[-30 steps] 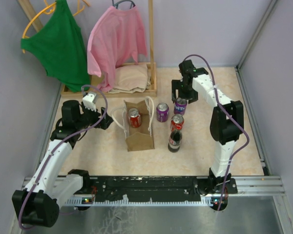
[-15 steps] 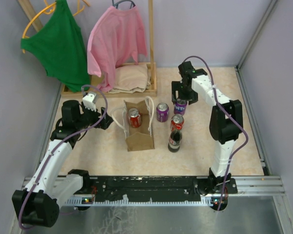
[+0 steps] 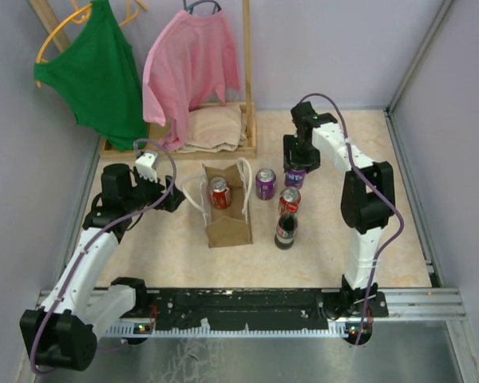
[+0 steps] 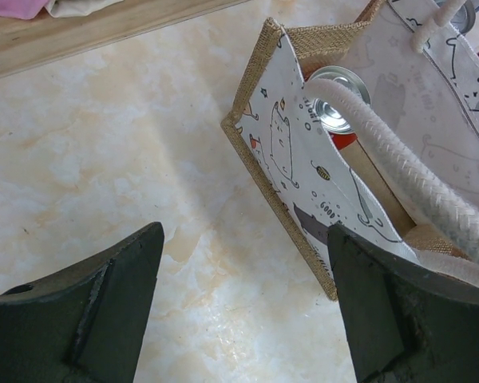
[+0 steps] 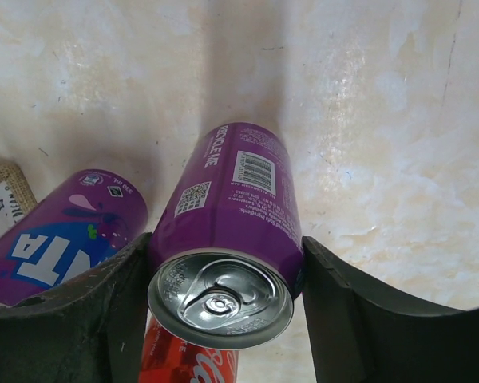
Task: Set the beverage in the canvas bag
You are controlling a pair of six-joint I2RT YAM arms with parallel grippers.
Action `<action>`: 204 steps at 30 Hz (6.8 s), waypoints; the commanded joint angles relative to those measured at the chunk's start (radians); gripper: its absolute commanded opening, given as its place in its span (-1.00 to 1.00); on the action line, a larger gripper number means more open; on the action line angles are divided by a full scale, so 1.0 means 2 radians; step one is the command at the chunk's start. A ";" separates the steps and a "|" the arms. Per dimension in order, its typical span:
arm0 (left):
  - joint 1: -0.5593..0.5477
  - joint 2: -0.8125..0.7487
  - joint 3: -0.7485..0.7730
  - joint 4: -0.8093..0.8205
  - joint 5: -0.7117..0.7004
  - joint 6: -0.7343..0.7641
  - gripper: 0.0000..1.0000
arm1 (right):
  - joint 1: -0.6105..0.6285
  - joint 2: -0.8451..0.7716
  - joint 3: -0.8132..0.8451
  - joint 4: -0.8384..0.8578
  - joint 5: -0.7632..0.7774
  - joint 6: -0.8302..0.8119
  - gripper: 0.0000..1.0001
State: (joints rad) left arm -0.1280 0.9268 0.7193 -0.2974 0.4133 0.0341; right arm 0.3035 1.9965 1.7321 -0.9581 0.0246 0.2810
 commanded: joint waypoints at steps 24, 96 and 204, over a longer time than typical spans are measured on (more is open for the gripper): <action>0.003 0.012 0.016 0.008 0.016 -0.001 0.77 | 0.030 -0.152 0.158 0.190 -0.173 0.034 -1.00; 0.003 0.026 0.014 0.021 0.029 -0.014 0.76 | 0.248 -0.035 0.203 -0.099 -0.016 -0.074 -1.00; 0.003 0.034 0.008 0.035 0.029 -0.017 0.76 | 0.283 -0.044 0.157 -0.059 0.007 -0.063 -1.00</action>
State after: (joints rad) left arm -0.1280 1.0012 0.7212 -0.2531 0.4568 0.0002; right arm 0.8558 1.9781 2.0747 -1.1667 0.0772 0.1574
